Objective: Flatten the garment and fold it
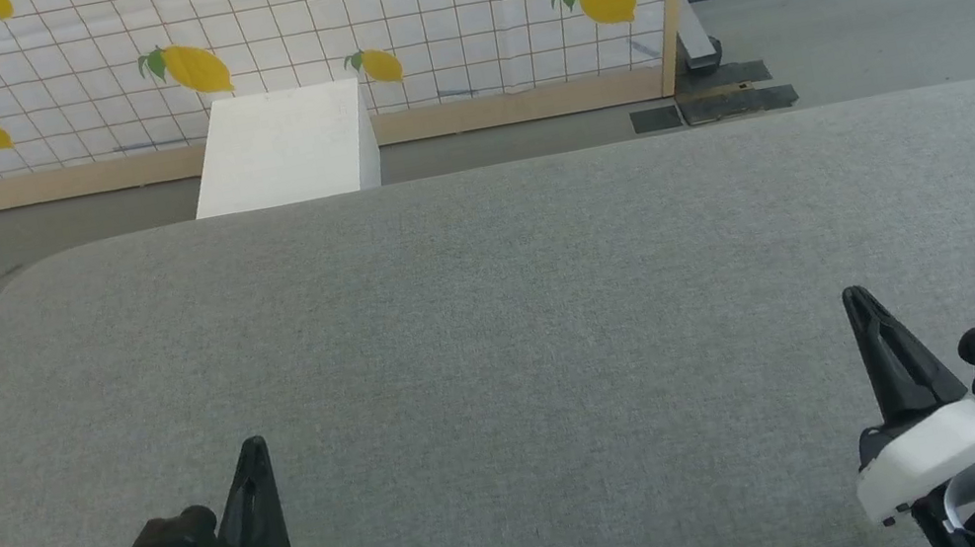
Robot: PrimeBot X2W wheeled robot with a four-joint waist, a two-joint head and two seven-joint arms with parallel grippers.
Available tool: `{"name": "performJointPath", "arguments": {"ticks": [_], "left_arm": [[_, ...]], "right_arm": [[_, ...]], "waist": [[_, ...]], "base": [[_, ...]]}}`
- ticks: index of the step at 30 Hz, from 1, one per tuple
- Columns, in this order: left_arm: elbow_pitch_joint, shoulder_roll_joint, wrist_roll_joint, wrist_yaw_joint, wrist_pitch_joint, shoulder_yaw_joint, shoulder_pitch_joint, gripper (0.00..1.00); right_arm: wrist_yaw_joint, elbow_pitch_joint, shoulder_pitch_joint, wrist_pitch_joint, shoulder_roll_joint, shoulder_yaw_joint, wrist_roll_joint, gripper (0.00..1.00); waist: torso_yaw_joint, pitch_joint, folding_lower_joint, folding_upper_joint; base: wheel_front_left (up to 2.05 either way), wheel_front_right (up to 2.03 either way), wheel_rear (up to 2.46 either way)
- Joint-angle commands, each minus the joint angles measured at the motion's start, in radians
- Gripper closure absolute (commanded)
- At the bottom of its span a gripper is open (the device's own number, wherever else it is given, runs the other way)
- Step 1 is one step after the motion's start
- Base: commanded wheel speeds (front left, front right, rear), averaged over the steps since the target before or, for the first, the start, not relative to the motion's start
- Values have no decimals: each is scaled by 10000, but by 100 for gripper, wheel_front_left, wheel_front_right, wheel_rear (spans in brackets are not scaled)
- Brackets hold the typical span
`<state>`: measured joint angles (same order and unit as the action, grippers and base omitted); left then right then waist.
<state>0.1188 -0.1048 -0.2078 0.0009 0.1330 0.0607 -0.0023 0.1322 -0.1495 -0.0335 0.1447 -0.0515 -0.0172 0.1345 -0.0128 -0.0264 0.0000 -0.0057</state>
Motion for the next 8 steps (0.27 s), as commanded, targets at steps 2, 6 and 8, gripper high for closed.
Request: {"name": "performJointPath", "arguments": {"ticks": [2,6,8], "left_arm": [[-86,46,181,2,-83,-62,11,100],[-150,75,292,1,-156,-94,11,100],[-183,90,348,1,-193,-110,12,100]], "right_arm": [[-7,127,156,-87,6,25,-123,100],[-8,208,166,-167,6,34,-194,100],[-8,248,172,-208,6,38,-231,100]], "waist": [[5,9,0,26],[12,24,0,28],[16,32,0,29]], "base": [[0,0,0],[0,0,0],[0,0,0]]}}
